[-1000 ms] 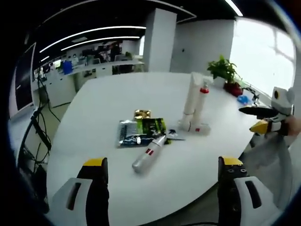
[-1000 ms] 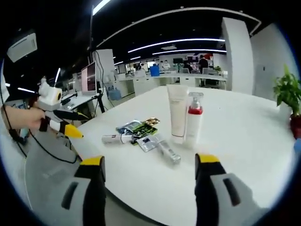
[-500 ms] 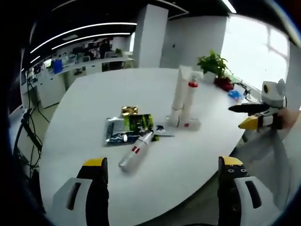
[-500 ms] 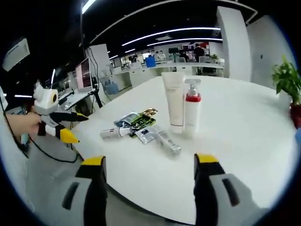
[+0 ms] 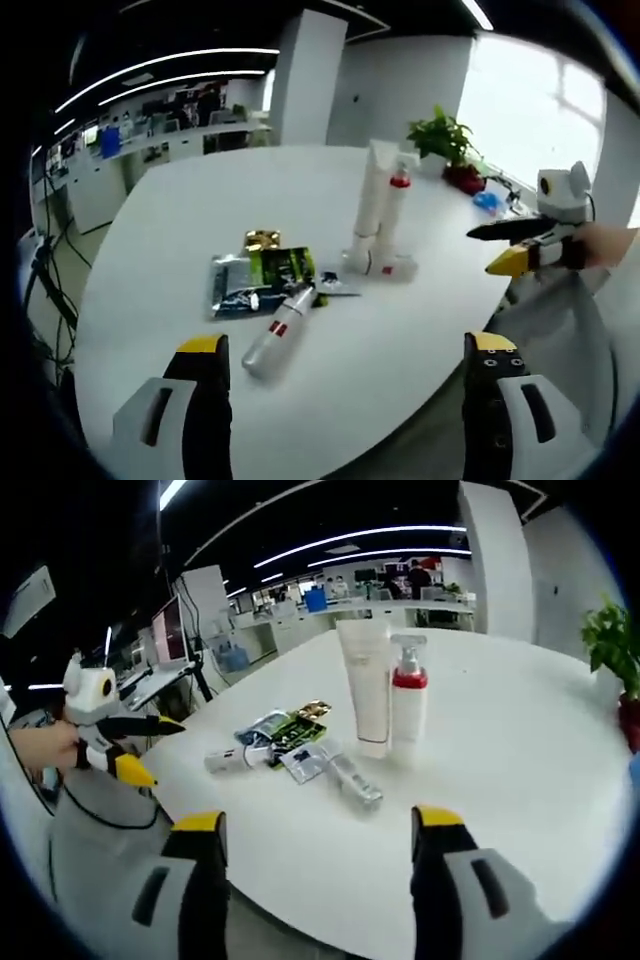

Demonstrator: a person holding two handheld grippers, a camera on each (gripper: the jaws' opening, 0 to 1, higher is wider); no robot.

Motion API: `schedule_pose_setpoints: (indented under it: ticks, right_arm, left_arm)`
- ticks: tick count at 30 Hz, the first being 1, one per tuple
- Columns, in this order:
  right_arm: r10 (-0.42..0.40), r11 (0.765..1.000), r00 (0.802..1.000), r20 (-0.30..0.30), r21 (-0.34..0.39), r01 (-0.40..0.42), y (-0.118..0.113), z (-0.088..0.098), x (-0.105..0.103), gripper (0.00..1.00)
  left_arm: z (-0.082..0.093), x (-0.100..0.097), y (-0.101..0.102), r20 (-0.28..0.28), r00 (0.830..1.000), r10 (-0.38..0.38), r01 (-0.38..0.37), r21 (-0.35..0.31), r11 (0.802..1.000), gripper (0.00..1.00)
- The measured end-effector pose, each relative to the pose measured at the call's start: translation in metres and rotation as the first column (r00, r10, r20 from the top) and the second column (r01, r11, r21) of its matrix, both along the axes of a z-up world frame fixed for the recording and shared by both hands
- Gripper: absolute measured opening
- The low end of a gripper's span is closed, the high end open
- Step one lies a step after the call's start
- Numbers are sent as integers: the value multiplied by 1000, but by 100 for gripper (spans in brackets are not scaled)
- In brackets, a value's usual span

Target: Arrange the skincare products in the storage area until every visible bottle or jar stands upright without overlapping.

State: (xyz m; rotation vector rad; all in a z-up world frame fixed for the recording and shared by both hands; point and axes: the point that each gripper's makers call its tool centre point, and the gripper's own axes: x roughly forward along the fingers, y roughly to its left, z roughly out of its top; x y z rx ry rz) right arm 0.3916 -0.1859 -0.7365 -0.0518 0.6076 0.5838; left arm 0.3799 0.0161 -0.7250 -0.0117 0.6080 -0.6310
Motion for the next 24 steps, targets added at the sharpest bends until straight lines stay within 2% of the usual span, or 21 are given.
schedule_pose_setpoints:
  ticks: [5, 9, 15, 18, 24]
  right_arm:
    - [28, 999, 1000, 4, -43, -28, 4, -8, 15, 72]
    - [84, 992, 996, -6, -95, -84, 7, -15, 25, 70]
    - [158, 972, 987, -15, -174, -158, 11, -22, 42, 64]
    - [181, 965, 983, -25, -190, -182, 14, -27, 49, 60]
    - [258, 934, 965, -52, -242, -263, 27, -38, 66, 58]
  left_arm:
    - [3, 5, 1, 9, 1000, 2, -2, -19, 1000, 95]
    - [-1, 6, 4, 1, 1000, 6, -6, -25, 1000, 95]
    - [-8, 5, 5, -15, 1000, -9, 9, -28, 1000, 94]
    - [-9, 7, 5, -17, 1000, -12, 12, -30, 999, 93]
    - [-10, 9, 4, -19, 1000, -21, 21, -34, 999, 92]
